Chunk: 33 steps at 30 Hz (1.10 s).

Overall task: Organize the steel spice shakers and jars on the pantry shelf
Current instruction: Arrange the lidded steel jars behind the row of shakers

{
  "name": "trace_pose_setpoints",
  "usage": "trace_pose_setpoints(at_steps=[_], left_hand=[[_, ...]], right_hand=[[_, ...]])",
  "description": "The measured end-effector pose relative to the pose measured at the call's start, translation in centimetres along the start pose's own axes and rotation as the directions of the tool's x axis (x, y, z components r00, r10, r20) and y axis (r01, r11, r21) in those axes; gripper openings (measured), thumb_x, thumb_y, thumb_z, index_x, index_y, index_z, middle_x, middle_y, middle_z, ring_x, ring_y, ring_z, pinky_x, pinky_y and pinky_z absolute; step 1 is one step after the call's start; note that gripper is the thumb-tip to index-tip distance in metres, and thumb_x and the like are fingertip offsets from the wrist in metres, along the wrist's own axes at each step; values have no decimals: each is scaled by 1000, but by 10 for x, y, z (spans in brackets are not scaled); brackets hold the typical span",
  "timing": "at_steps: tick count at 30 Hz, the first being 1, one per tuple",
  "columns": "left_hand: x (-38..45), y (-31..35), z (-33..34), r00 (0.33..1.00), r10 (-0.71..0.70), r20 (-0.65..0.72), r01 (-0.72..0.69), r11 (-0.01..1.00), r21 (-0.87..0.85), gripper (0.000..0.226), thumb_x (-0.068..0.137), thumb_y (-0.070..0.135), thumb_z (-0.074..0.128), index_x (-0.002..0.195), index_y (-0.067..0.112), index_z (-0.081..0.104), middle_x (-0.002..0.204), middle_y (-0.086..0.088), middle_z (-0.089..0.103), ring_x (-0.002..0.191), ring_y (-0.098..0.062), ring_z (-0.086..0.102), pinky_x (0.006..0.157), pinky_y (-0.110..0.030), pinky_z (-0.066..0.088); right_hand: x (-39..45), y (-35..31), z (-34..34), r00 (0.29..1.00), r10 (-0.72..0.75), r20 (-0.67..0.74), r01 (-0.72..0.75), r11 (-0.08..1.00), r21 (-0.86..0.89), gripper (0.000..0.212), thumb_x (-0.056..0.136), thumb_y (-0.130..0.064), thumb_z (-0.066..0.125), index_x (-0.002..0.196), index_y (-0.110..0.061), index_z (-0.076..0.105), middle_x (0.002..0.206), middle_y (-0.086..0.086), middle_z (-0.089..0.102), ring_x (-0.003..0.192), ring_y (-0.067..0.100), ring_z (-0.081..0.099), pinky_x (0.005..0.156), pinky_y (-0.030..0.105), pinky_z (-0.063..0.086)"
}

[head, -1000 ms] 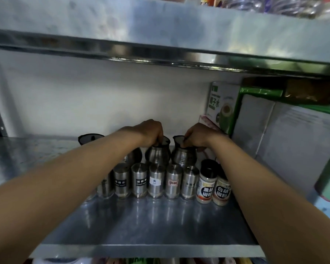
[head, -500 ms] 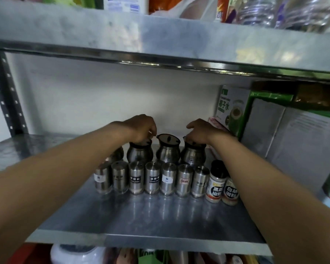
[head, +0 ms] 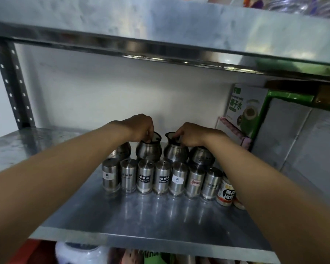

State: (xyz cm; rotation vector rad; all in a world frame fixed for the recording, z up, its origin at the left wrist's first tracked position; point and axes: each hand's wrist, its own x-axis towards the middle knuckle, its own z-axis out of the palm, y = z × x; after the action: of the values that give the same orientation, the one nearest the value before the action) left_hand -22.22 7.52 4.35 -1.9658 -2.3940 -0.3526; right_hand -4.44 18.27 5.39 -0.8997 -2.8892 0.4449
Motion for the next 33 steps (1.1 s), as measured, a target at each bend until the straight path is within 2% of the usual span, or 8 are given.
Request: trace_pose_setpoints(at_steps=[7, 10, 15, 20, 24, 26, 30, 33], left_hand=[[13, 4, 7, 999, -13, -35, 14, 1000, 3, 11, 77, 10, 72, 86, 11, 77, 91, -6, 73, 87, -23, 65, 76, -27, 50], [11, 0, 6, 1000, -13, -25, 13, 1000, -6, 12, 77, 14, 72, 88, 13, 76, 95, -4, 72, 93, -22, 65, 78, -26, 47], [-9, -1, -1, 1000, -20, -16, 19, 998, -56, 23, 90, 21, 61, 110, 15, 69, 122, -4, 63, 112, -23, 57, 93, -28, 43], [-41, -17, -25, 995, -79, -60, 78, 997, -29, 22, 94, 25, 54, 112, 23, 66, 129, -2, 55, 118, -22, 51, 97, -33, 43], [-65, -35, -36, 984, -168, -66, 166, 986, -32, 30, 95, 23, 52, 123, 16, 62, 135, -4, 52, 123, -23, 49, 99, -29, 40], [-76, -46, -35, 980, -188, -59, 187, 982, -26, 31, 95, 27, 52, 122, 18, 62, 135, -4, 54, 121, -23, 51, 96, -29, 40], [-89, -60, -27, 977, -208, -45, 208, 978, -14, 25, 92, 23, 57, 113, 16, 69, 123, -5, 62, 113, -26, 56, 88, -29, 42], [-91, -64, -18, 975, -214, -54, 214, 977, -1, 23, 89, 17, 60, 109, 15, 71, 116, -8, 66, 106, -28, 59, 90, -32, 47]], right_hand=[[2, 1, 1, 1000, 6, 8, -6, 1000, 14, 41, 89, -2, 53, 123, -18, 70, 127, 0, 65, 113, 19, 59, 88, 23, 46], [1, 0, 2, 999, 31, -19, -30, 998, 50, 37, 87, -2, 55, 119, -11, 72, 123, 5, 66, 112, 21, 60, 95, 30, 49], [6, -2, 6, 995, 80, -65, -73, 993, 97, 33, 88, -7, 52, 113, -1, 72, 121, 13, 68, 110, 26, 62, 99, 40, 51], [7, -10, 15, 983, 97, -155, -78, 989, 126, 27, 95, -22, 58, 110, -5, 71, 121, 11, 66, 109, 27, 60, 94, 31, 50], [10, -30, 18, 966, 74, -246, -35, 986, 162, 31, 94, -13, 54, 122, -14, 65, 136, 7, 55, 124, 25, 52, 87, 18, 36], [14, -41, 20, 968, 45, -247, 1, 983, 185, 34, 94, -11, 51, 126, -16, 63, 139, 6, 53, 126, 23, 51, 87, 17, 34], [22, -55, 29, 992, -3, -122, 27, 980, 196, 34, 95, -22, 58, 129, -19, 63, 141, 5, 54, 128, 21, 51, 91, 19, 37], [28, -60, 35, 996, -32, -88, 42, 993, 108, 40, 95, -8, 49, 129, -22, 64, 140, 5, 56, 125, 22, 53, 89, 20, 38]])
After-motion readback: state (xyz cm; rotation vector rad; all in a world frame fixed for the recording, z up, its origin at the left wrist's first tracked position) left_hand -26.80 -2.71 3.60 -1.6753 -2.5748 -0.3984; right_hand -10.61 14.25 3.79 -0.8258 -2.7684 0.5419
